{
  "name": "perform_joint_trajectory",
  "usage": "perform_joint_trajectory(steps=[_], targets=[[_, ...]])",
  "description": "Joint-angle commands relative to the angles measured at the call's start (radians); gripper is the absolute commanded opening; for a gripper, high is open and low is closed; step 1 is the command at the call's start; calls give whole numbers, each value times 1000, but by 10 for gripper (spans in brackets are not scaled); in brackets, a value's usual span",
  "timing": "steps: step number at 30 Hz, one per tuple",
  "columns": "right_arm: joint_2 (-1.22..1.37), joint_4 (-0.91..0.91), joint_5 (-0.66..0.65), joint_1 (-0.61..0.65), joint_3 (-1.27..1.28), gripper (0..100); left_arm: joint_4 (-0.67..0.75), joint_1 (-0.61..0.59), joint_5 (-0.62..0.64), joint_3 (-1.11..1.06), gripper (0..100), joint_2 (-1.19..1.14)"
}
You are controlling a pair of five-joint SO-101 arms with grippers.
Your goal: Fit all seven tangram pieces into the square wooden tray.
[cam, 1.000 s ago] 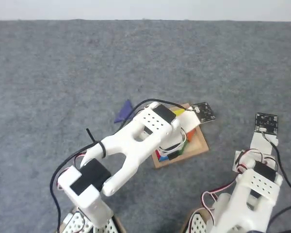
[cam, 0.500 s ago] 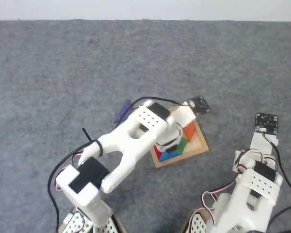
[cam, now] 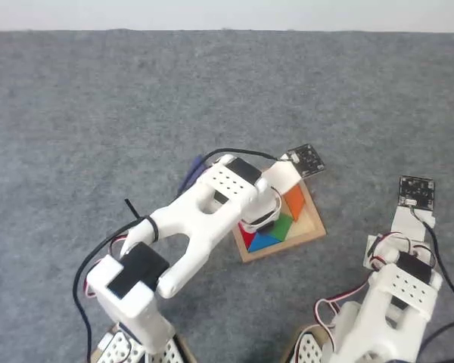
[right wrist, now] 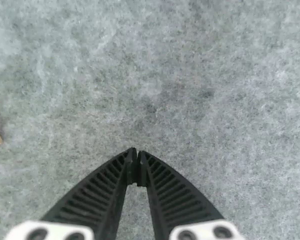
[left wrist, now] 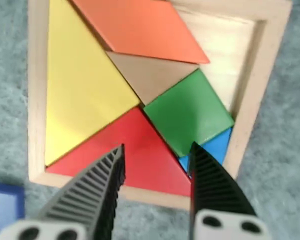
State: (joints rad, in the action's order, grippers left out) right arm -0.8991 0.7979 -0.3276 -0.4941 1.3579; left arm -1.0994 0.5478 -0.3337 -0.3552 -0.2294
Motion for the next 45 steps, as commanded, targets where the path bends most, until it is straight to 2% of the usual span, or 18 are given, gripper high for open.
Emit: perform_joint_trajectory(steps=[1, 7, 12, 20, 29, 39, 45], targets=[[-21, -7, 11, 15, -54, 9, 25, -3, -15, -7, 199, -37], [-21, -7, 11, 16, -54, 9, 20, -8, -6, 53, 199, -26], [-19, -7, 11, 16, -54, 9, -69, 2, 14, 73, 198, 71], [-19, -7, 11, 16, -54, 9, -84, -6, 6, -125, 198, 252], [-19, -5, 11, 16, -54, 9, 32, -8, 6, -240, 198, 250], [-19, -5, 11, 16, -54, 9, 51, -6, 8, -91, 198, 38], [-19, -5, 11, 16, -54, 9, 29, -8, 6, -71, 198, 74]])
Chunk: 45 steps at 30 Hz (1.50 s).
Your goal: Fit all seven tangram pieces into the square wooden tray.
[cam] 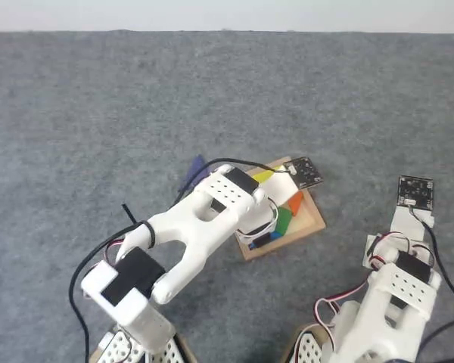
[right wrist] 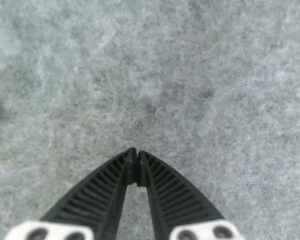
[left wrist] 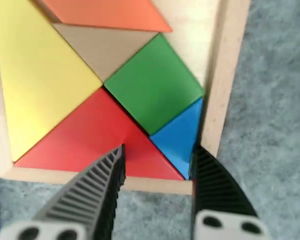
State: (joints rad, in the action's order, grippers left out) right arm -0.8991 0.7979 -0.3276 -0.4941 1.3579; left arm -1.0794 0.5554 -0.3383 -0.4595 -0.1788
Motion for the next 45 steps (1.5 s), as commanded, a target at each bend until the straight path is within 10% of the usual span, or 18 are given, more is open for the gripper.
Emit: perform_joint_trajectory(steps=[1, 14, 24, 45], targets=[[-19, -5, 11, 16, -54, 9, -8, -15, 11, 33, 198, 38], [-28, -8, 11, 16, -41, 9, -40, -120, 48, 48, 198, 216], [-28, -8, 11, 16, -40, 9, -89, -443, 60, 420, 201, -60], [-27, -16, 11, 48, -40, 9, -242, -476, -29, 625, 197, -445]])
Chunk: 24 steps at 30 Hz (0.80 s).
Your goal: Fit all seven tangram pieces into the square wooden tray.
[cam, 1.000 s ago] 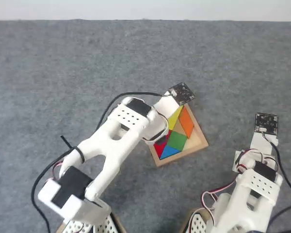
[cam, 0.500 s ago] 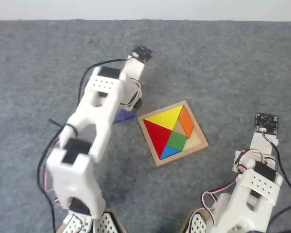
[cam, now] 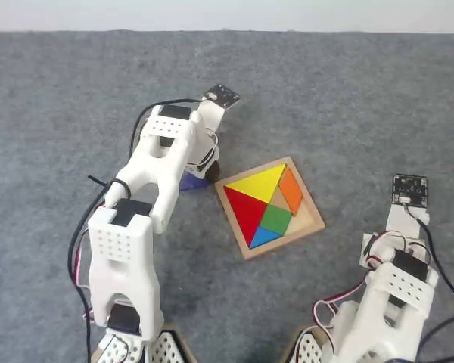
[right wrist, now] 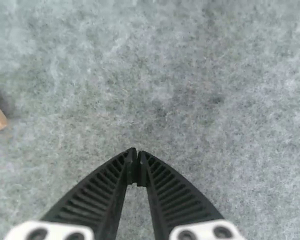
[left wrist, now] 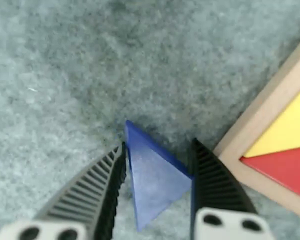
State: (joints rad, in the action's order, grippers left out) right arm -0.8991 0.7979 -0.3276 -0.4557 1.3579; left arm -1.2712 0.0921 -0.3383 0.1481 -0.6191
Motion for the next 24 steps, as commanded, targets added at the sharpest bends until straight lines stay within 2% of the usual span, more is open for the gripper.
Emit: perform_joint_trajectory(steps=[1, 4, 14, 20, 24], targets=[[-27, -16, 11, 10, -40, 9, -60, -14, -31, 18, 189, -6], [-28, -16, 11, 10, -40, 9, -63, -29, -29, 21, 161, 11], [-28, -16, 11, 10, -40, 9, -57, -46, -34, -104, 191, 302], [-28, -16, 11, 10, -40, 9, 55, 5, -68, -340, 191, 400], [-28, -13, 11, 10, -40, 9, 140, 20, -64, -403, 191, 356]])
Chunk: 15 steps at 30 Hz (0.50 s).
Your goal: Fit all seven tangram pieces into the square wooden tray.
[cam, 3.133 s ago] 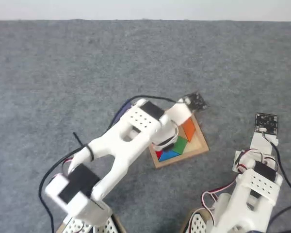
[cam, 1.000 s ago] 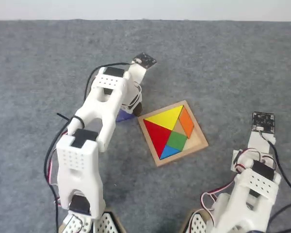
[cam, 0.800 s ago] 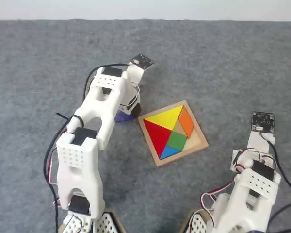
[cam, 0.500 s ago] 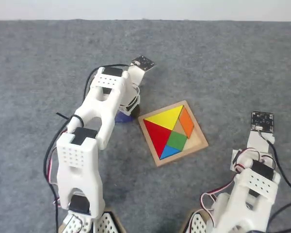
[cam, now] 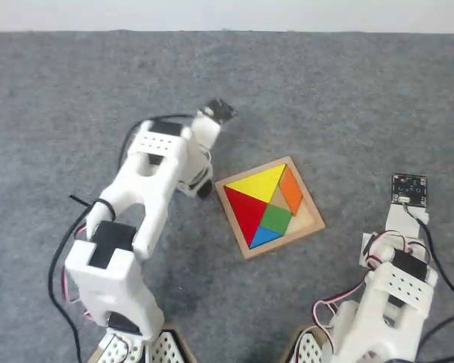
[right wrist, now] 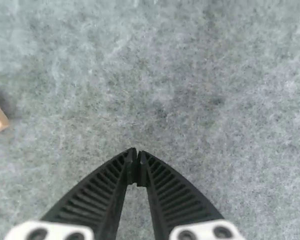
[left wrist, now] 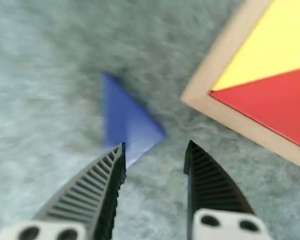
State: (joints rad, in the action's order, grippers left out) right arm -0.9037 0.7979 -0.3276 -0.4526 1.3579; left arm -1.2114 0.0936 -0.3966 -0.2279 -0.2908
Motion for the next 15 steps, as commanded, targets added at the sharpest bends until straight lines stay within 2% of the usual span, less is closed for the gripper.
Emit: perform_joint_trajectory(steps=[1, 4, 9, 15], targets=[[-24, -12, 9, 7, -40, 9, 87, 15, -6, -16, 191, 2], [-24, -10, 9, 7, -40, 9, 83, 12, -3, 45, 192, -100], [-24, -8, 9, 5, -38, 9, -9, -32, -6, 217, 192, -207], [-24, -16, 9, 7, -38, 9, -61, -44, -37, 243, 188, -244]])
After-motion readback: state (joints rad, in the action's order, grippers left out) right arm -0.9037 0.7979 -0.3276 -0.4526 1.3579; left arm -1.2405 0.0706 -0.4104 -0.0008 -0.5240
